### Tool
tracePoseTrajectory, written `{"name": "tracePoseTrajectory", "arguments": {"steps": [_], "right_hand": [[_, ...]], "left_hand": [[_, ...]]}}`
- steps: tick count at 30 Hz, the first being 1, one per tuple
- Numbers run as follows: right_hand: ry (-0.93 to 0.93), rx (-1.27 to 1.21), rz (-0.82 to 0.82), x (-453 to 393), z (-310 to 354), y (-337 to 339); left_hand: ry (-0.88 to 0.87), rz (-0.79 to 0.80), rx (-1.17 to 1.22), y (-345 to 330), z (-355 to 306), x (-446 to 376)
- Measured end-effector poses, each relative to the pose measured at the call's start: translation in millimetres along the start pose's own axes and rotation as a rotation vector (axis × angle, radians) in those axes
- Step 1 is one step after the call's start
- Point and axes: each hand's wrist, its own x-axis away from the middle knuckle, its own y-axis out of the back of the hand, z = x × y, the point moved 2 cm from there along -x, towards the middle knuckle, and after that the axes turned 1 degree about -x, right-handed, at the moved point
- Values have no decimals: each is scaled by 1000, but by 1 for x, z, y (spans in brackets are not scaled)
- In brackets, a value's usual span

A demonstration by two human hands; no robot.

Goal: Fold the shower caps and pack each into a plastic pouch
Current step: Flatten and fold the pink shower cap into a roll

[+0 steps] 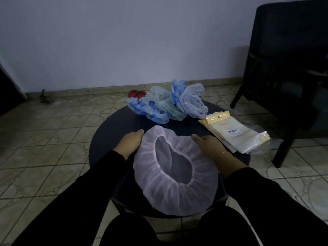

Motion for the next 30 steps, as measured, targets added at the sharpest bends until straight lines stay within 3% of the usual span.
{"name": "tracePoseTrajectory", "arguments": {"steps": [4,8,13,16,22,26,28,30], "right_hand": [[44,68,56,0,3,1],[94,7,128,4,3,-3],[117,44,39,1,-7,-7],[101,45,-79,-3,-17,-3],[48,294,-200,4,-22,-9],[427,693,-387,19,-7,-14],[614,729,-247,24,2,-22],[653,801,-14,24,1,-34]], "left_hand": [[42,-79,-137,2,2,-4],[-22,-26,20,4,0,-6],[-85,-50,51,-1,12,-4],[-119,-154,43,2,22,-2],[-303,-294,-246,-3,29,5],[-734,-466,-656,-9,14,16],[-899,-281,-797,-20,6,22],[-825,18,-953,-38,12,24]]}}
